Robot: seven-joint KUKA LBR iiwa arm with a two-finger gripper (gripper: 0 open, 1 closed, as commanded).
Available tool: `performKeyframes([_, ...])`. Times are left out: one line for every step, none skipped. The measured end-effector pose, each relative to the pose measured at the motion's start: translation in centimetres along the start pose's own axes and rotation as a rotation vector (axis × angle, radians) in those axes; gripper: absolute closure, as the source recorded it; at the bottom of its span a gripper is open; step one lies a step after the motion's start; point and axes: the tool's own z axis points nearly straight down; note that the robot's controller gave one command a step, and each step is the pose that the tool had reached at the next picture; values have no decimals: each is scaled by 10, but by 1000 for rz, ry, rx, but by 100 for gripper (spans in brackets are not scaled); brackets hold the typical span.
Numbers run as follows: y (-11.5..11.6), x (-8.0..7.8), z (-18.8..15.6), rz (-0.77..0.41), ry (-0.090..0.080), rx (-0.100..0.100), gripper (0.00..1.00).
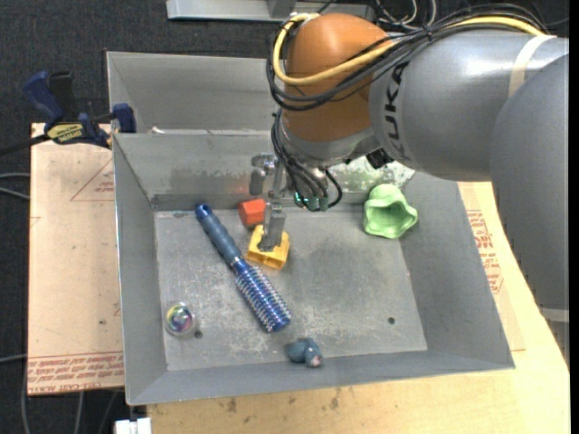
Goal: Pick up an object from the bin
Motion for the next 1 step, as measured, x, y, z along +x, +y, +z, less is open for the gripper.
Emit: performKeyframes([-16,60,126,288,-17,-6,0])
